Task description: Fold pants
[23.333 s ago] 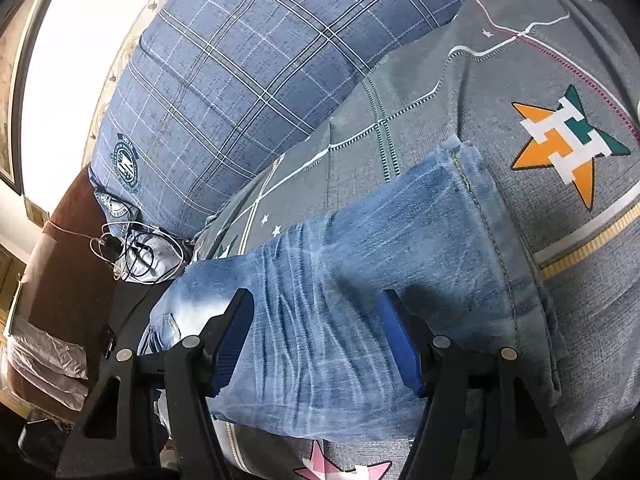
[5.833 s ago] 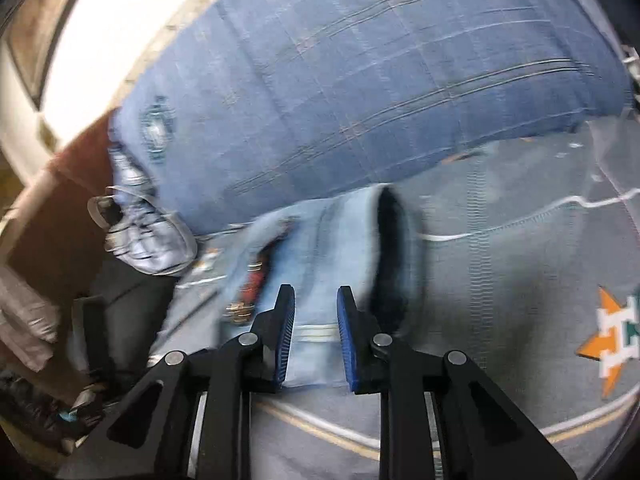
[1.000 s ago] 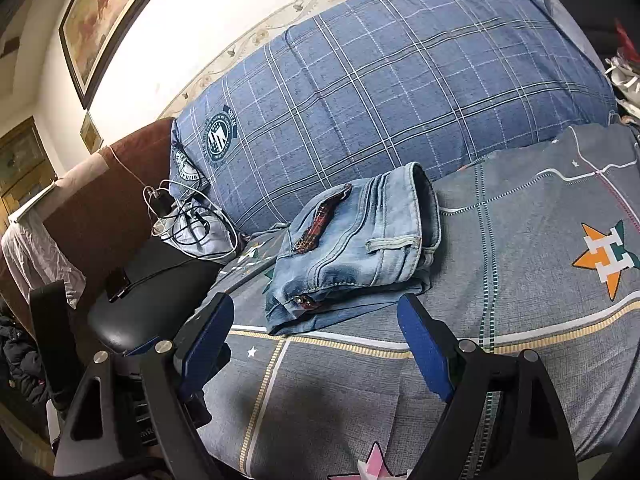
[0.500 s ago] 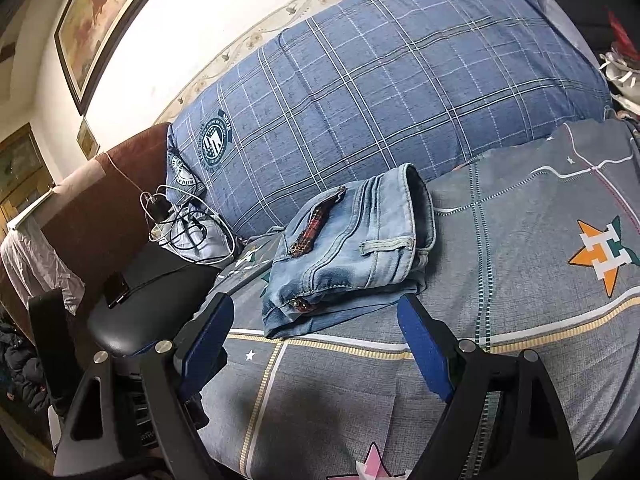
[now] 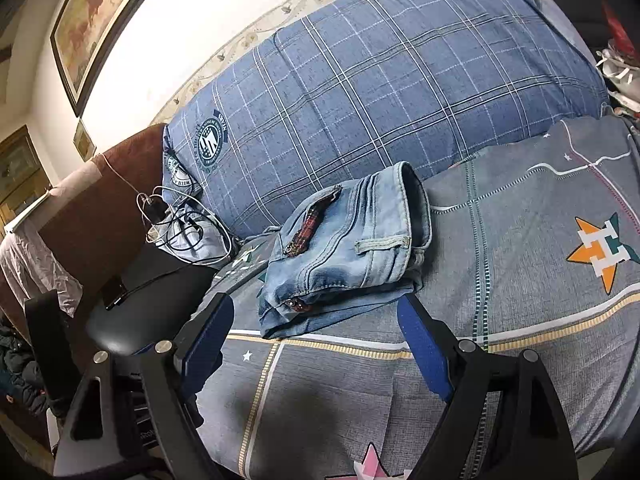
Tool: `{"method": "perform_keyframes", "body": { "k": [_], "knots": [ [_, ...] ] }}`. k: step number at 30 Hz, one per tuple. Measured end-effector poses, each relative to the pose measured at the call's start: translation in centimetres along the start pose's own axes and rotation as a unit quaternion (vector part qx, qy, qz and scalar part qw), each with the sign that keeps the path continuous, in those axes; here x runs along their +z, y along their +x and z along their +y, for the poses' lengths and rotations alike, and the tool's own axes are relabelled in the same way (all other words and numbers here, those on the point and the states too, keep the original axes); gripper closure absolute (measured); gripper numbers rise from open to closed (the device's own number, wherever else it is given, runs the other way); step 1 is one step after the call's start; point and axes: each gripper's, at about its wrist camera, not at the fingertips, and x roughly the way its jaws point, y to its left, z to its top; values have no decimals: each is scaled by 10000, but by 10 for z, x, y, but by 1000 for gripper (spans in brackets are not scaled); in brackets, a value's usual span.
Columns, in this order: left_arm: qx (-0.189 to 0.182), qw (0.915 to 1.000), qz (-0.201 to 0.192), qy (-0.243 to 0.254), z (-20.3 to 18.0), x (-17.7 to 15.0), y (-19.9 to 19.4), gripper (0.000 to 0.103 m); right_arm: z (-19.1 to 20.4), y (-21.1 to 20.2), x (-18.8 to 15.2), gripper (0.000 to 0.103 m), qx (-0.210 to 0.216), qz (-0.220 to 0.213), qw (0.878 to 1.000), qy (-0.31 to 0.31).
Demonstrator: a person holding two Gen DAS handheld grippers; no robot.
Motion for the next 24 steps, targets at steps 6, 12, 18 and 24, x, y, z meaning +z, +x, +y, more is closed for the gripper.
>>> {"method": "perform_keyframes", "body": {
  "k": [6, 12, 18, 24],
  "knots": [
    [27, 10000, -14, 0, 0, -1, 0, 1, -2, 3, -1, 19, -33, 52, 10000, 26],
    [14, 10000, 11, -6, 0, -1, 0, 1, -3, 4, 0, 19, -45, 77, 9999, 49],
    [11, 10000, 11, -10, 0, 0, 1, 1, -3, 5, 0, 19, -43, 89, 9999, 48],
    [14, 10000, 24, -15, 0, -1, 2, 1, -5, 8, 0, 19, -61, 133, 9999, 70]
  ]
}}
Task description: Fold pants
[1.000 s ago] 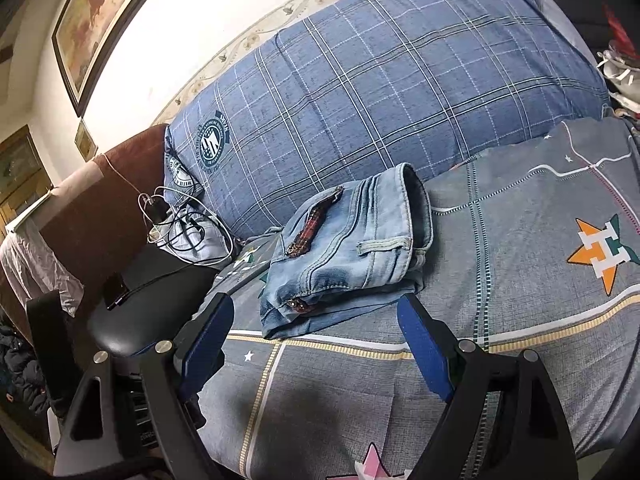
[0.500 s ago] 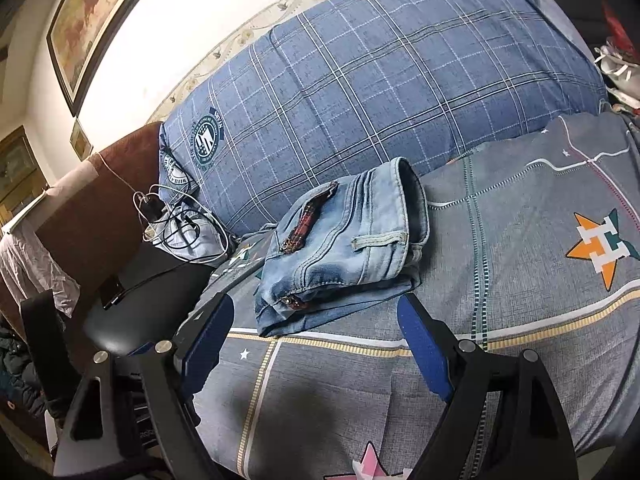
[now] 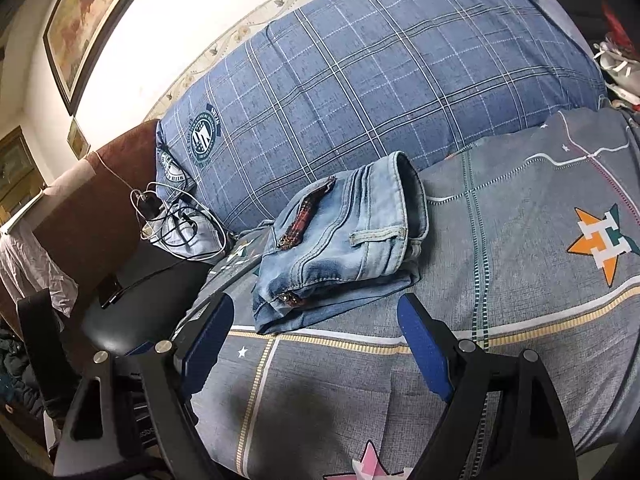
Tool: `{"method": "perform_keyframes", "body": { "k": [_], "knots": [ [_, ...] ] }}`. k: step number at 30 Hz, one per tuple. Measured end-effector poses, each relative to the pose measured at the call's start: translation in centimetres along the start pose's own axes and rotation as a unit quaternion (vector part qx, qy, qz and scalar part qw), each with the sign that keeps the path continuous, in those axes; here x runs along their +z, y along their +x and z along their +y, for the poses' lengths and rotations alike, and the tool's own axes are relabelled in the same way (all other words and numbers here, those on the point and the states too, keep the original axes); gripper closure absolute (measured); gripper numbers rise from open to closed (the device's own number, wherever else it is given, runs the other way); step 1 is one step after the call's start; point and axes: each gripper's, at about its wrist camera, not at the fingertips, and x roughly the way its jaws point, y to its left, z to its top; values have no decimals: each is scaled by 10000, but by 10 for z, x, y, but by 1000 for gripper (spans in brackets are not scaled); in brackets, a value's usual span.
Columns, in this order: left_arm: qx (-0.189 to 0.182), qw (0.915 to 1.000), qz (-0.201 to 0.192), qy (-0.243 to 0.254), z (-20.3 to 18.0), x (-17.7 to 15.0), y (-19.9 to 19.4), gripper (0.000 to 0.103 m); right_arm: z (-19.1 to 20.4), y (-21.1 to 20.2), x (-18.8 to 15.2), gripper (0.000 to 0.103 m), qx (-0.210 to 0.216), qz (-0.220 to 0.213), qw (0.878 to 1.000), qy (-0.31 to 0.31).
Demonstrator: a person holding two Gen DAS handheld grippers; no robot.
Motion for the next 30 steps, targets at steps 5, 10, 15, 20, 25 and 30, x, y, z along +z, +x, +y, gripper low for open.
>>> {"method": "perform_keyframes", "body": {
  "k": [5, 10, 15, 20, 25, 30],
  "knots": [
    [-1, 10000, -17, 1, -1, 0, 2, 1, 0, 0, 0, 19, -1, -10, 10000, -4],
    [6, 10000, -25, -6, -1, 0, -1, 1, 0, 0, 1, 19, -8, -28, 10000, -4],
    [-4, 10000, -26, -12, 0, -1, -2, 1, 0, -1, 1, 19, -7, -36, 10000, -4],
    [4, 10000, -28, -9, 0, -1, -2, 1, 0, -1, 0, 19, -7, -34, 10000, -7],
    [-32, 10000, -20, 2, 0, -1, -1, 1, 0, 0, 1, 19, -1, -31, 10000, -3],
    [-84, 9999, -92, -15, 3, 0, 1, 1, 1, 1, 0, 19, -66, -9, 10000, -43]
  ]
}}
